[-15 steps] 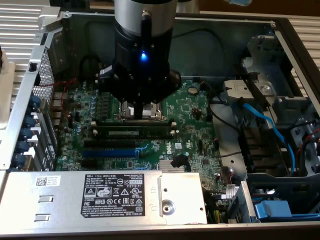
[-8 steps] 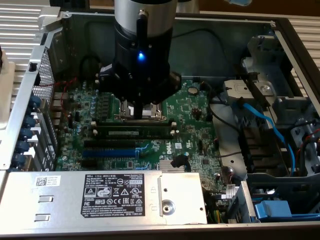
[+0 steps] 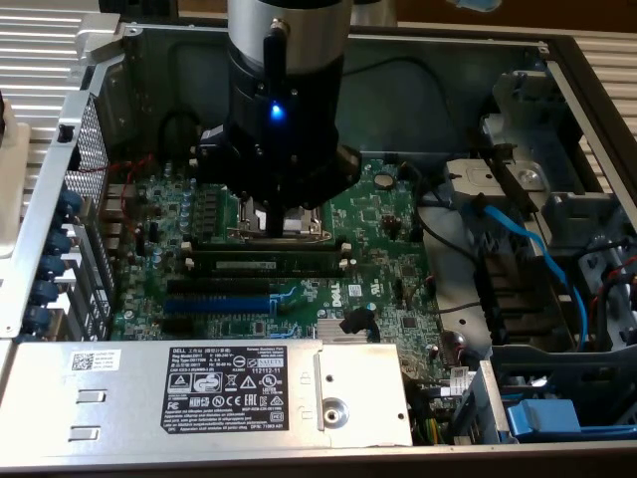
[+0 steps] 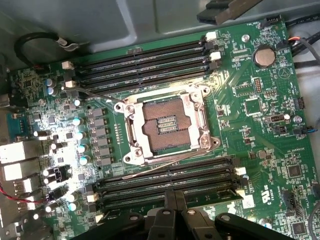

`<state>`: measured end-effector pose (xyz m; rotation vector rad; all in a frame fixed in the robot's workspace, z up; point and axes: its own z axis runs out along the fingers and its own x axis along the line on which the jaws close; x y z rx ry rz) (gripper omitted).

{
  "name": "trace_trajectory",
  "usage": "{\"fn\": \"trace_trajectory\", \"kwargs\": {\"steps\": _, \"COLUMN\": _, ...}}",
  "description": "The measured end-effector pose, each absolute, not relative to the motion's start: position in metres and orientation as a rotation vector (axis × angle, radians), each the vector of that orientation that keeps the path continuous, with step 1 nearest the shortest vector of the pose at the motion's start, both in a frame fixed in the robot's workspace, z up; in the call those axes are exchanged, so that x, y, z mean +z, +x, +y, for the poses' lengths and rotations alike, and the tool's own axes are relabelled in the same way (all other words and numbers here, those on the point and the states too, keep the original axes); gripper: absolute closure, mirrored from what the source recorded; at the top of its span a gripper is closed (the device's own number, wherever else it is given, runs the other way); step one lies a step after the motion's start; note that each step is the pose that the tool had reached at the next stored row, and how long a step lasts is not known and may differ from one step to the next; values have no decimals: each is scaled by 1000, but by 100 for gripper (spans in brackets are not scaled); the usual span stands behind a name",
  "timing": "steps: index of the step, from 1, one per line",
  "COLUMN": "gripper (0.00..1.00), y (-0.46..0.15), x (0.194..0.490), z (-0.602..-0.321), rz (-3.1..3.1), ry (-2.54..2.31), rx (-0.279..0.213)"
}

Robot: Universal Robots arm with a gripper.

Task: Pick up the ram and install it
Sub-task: 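Press down the ram until it locks into place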

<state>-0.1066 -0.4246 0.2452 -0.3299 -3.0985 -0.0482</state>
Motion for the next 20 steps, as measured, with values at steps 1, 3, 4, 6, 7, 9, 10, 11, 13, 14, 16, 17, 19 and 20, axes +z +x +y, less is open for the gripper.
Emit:
{"fn": "trace_trajectory", "kwargs": {"steps": 1, "gripper": 90, "y": -107, "x": 245, "z": -425, "rz": -3099, "ry": -330, "rx": -48}}
{"fn": "trace_trajectory", "kwargs": {"steps": 3, "gripper": 90, "y": -107, "x": 245, "z": -426, "rz": -3099, "ry": -329, "rx": -48}}
{"fn": "trace_trajectory", "kwargs": {"steps": 4, "gripper": 90, "y": -107, "x": 245, "z": -427, "rz": -3099, "ry": -325, "rx": -48}}
{"fn": "trace_trajectory", "kwargs": {"steps": 6, "gripper": 90, "y": -107, "x": 246, "z": -431, "rz": -3100, "ry": -321, "rx": -48}}
{"fn": "trace_trajectory", "kwargs": {"steps": 7, "gripper": 90, "y": -107, "x": 246, "z": -434, "rz": -3100, "ry": -321, "rx": -48}}
{"fn": "trace_trajectory", "kwargs": {"steps": 9, "gripper": 90, "y": -107, "x": 249, "z": -441, "rz": -3101, "ry": -319, "rx": -48}}
{"fn": "trace_trajectory", "kwargs": {"steps": 10, "gripper": 90, "y": -107, "x": 251, "z": -443, "rz": -3101, "ry": -318, "rx": -48}}
{"fn": "trace_trajectory", "kwargs": {"steps": 11, "gripper": 90, "y": -106, "x": 252, "z": -445, "rz": -3103, "ry": -316, "rx": -48}}
{"fn": "trace_trajectory", "kwargs": {"steps": 13, "gripper": 90, "y": -106, "x": 254, "z": -446, "rz": -3104, "ry": -311, "rx": -48}}
{"fn": "trace_trajectory", "kwargs": {"steps": 14, "gripper": 90, "y": -105, "x": 255, "z": -447, "rz": -3106, "ry": -308, "rx": -49}}
{"fn": "trace_trajectory", "kwargs": {"steps": 16, "gripper": 90, "y": -105, "x": 256, "z": -449, "rz": -3111, "ry": -300, "rx": -50}}
{"fn": "trace_trajectory", "kwargs": {"steps": 17, "gripper": 90, "y": -105, "x": 257, "z": -450, "rz": -3115, "ry": -295, "rx": -50}}
{"fn": "trace_trajectory", "kwargs": {"steps": 19, "gripper": 90, "y": -104, "x": 257, "z": -451, "rz": -3124, "ry": -288, "rx": -53}}
{"fn": "trace_trajectory", "kwargs": {"steps": 20, "gripper": 90, "y": -104, "x": 257, "z": -451, "rz": -3130, "ry": -286, "rx": -53}}
